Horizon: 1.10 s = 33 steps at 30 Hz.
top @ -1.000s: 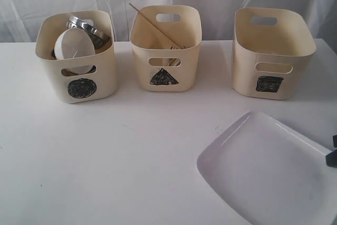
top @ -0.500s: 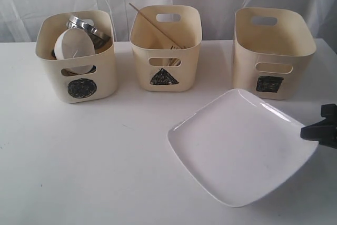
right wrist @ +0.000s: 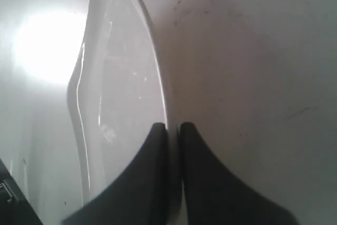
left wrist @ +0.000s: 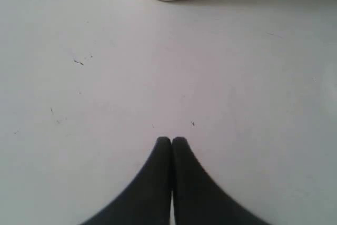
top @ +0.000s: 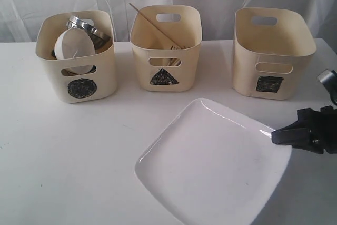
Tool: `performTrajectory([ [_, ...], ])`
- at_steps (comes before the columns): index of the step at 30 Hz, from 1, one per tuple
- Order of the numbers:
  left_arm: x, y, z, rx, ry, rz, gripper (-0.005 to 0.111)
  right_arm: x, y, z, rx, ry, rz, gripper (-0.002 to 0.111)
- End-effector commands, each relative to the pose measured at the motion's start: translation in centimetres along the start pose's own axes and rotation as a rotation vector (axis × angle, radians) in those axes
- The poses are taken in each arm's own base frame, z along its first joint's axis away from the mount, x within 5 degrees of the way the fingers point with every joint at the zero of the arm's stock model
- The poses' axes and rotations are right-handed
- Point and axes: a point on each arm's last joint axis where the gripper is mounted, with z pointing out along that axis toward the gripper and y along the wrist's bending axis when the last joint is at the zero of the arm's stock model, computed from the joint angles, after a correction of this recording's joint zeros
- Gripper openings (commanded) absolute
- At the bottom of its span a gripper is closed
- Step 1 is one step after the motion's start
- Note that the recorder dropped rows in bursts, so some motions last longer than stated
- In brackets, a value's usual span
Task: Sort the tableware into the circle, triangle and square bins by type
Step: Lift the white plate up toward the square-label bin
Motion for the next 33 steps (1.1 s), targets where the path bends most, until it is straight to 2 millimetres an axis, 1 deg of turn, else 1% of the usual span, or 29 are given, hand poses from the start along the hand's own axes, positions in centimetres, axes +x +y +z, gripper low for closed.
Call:
performTrajectory([
  [1, 0.4, -0.1, 0.1, 0.009, 0.029, -0.007, 0.000, -0.5, 1.6, -0.3, -0.132, -0.043, 0.009, 0.000],
  [5, 0.4, -0.1, 0.1, 0.009, 0.029, -0.007, 0.000, -1.1, 2.4, -0.6, -0.202, -0.076, 0.012, 0.000],
  [10, 0.4, -0.1, 0.1, 0.009, 0.029, -0.007, 0.000, -1.8, 2.6, -0.9, -0.207, -0.099, 0.032, 0.000],
  [17, 0.4, -0.1, 0.1, 0.009, 0.029, -0.007, 0.000, -4.1, 3.5, -1.9, -0.238, -0.220, 0.081, 0.000],
  [18, 0.4, -0.1, 0.1, 0.009, 0.029, -0.007, 0.000, -4.6, 3.9, -2.3, -0.243, -0.246, 0.075, 0.000],
  [22, 0.4, -0.1, 0.1, 0.009, 0.029, -0.007, 0.000, -5.9, 4.7, -3.2, -0.261, -0.306, 0.074, 0.000],
  [25, 0.4, -0.1, 0.1, 0.009, 0.029, -0.007, 0.000, -7.6, 5.7, -4.3, -0.309, -0.425, 0.081, 0.000],
  [26, 0.4, -0.1, 0.1, 0.009, 0.029, -0.007, 0.000, -8.5, 6.1, -4.9, -0.338, -0.490, 0.090, 0.000],
  [28, 0.4, -0.1, 0.1, 0.009, 0.029, -0.007, 0.000, -9.3, 6.5, -5.5, -0.357, -0.520, 0.096, 0.000],
  [29, 0.4, -0.1, 0.1, 0.009, 0.029, -0.007, 0.000, -10.2, 7.0, -6.2, -0.363, -0.537, 0.081, 0.000],
  [30, 0.4, -0.1, 0.1, 0.009, 0.029, -0.007, 0.000, -10.7, 7.2, -6.5, -0.364, -0.545, 0.063, 0.000],
  [31, 0.4, -0.1, 0.1, 0.009, 0.029, -0.007, 0.000, -11.7, 7.9, -7.3, -0.367, -0.565, 0.044, 0.000],
  [32, 0.4, -0.1, 0.1, 0.009, 0.029, -0.007, 0.000, -12.2, 8.0, -7.6, -0.354, -0.581, 0.038, 0.000],
  [33, 0.4, -0.1, 0.1, 0.009, 0.029, -0.007, 0.000, -13.1, 8.2, -8.2, -0.316, -0.618, 0.021, 0.000],
])
